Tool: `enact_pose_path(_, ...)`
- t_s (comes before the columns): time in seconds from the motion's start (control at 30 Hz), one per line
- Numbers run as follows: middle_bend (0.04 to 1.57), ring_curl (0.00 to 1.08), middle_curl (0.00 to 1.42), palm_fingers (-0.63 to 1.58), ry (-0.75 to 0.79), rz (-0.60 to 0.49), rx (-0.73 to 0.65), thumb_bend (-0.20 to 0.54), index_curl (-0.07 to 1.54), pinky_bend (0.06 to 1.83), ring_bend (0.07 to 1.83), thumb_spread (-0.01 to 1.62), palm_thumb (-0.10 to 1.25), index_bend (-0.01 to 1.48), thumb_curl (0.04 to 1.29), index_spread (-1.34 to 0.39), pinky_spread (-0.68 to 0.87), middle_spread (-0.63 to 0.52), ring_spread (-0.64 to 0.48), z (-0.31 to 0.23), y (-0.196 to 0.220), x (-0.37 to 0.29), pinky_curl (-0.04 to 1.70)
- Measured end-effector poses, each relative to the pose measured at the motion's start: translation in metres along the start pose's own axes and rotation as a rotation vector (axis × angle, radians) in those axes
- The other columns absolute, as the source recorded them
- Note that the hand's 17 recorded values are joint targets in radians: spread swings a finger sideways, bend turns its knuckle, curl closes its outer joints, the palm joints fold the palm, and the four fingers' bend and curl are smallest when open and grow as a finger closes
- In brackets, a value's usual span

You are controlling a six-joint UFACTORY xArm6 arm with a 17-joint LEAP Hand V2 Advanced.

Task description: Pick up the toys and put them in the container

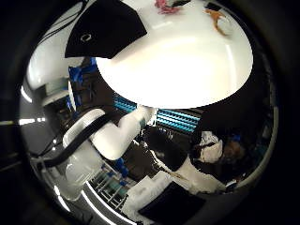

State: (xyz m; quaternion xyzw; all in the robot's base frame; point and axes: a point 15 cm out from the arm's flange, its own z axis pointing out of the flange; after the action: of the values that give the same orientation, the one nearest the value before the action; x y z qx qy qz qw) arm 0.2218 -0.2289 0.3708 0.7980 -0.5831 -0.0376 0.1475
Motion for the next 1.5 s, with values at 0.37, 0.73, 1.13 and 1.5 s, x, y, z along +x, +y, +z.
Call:
enact_pose_path(0.37, 0.2, 0.25, 0.34, 0.24, -0.011, 0.007, -0.007, -0.016, 0.28, 0.29, 0.26, 1.21, 0.43, 0.16, 0.23, -0.4, 0.39, -0.06, 0.17, 0.006, -0.004, 0.012, 0.3)
enact_pose_path(0.73, 0.2, 0.25, 0.34, 0.22, 0.101, -0.017, 0.08, -0.018, 0.27, 0.31, 0.27, 1.16, 0.43, 0.15, 0.25, -0.4, 0.39, -0.05, 0.17, 0.007, -0.04, 0.085, 0.31)
enact_pose_path(1.13, 0.2, 0.26, 0.33, 0.08, 0.201, -0.084, 0.087, -0.021, 0.24, 0.42, 0.31, 1.09, 0.51, 0.15, 0.28, -0.39, 0.39, -0.01, 0.17, -0.023, -0.067, 0.164, 0.33)
enact_pose_path(1.5, 0.19, 0.26, 0.33, 0.06, 0.384, -0.123, 0.098, -0.022, 0.25, 0.44, 0.31, 1.07, 0.56, 0.15, 0.29, -0.4, 0.39, -0.01, 0.17, -0.043, -0.092, 0.215, 0.32)
